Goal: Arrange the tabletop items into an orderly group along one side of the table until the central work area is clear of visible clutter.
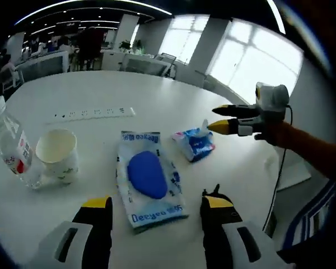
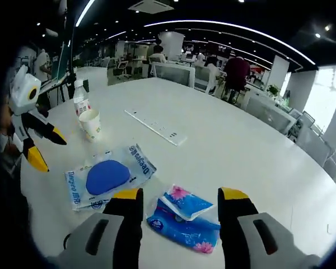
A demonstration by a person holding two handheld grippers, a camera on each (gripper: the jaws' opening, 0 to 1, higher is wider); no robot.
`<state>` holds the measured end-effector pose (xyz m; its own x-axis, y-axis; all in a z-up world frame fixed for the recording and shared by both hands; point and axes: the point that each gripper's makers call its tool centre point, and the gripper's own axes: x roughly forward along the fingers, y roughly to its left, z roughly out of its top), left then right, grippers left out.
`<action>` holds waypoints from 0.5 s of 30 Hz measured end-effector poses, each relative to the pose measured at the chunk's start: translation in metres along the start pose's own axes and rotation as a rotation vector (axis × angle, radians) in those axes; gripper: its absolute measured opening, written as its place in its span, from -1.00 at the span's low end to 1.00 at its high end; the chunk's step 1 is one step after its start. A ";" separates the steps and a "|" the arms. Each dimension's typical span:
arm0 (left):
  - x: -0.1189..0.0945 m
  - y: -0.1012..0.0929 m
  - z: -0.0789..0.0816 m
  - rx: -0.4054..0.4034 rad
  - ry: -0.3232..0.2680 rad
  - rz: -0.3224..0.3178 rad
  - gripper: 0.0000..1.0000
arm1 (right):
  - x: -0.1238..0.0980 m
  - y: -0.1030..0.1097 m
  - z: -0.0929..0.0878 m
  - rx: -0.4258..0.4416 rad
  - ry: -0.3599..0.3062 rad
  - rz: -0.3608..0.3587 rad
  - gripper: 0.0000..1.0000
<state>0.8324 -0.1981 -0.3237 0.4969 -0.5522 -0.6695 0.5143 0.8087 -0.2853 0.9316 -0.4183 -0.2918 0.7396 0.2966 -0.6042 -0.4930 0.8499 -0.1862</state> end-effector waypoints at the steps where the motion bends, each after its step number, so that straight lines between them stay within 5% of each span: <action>1: -0.002 0.000 -0.001 -0.027 -0.014 0.009 0.23 | 0.001 0.000 0.001 -0.002 -0.001 0.003 0.00; 15: -0.002 -0.019 -0.049 -0.291 0.028 0.014 -0.02 | 0.045 0.036 0.033 -0.098 -0.010 0.121 -0.03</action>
<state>0.7872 -0.2020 -0.3507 0.4813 -0.5379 -0.6921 0.2831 0.8427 -0.4580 0.9621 -0.3606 -0.3002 0.6764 0.3986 -0.6193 -0.6205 0.7614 -0.1877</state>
